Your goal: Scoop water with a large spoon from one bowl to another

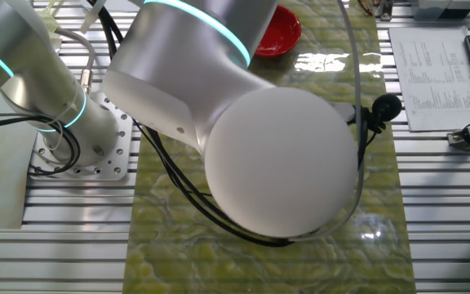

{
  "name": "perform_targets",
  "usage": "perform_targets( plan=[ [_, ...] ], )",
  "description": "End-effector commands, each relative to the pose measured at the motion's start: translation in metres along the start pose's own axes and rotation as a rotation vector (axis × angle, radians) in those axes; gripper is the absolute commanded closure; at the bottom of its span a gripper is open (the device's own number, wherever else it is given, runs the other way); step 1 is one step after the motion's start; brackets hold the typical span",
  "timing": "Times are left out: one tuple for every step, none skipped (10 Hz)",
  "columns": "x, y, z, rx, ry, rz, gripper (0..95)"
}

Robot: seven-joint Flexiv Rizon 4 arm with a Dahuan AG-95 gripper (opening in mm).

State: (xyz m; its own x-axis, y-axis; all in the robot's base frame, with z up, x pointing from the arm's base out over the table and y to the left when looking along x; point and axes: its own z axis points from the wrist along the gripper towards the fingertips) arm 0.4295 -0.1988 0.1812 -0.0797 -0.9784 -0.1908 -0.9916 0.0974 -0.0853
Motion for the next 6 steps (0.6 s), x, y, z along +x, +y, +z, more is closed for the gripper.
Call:
perform_targets(
  plan=[
    [0.0000,-0.0002,0.0003,0.003,-0.004,0.002,76.0],
    [0.0001,-0.0002,0.0008,0.003,-0.009,0.005,76.0],
    [0.0002,-0.0003,0.0012,0.003,-0.013,0.007,76.0],
    [0.0003,-0.0003,0.0014,0.004,-0.016,0.009,76.0],
    [0.0003,-0.0003,0.0015,0.004,-0.017,0.010,76.0],
    [0.0004,-0.0003,0.0018,0.006,-0.016,0.010,76.0]
  ],
)
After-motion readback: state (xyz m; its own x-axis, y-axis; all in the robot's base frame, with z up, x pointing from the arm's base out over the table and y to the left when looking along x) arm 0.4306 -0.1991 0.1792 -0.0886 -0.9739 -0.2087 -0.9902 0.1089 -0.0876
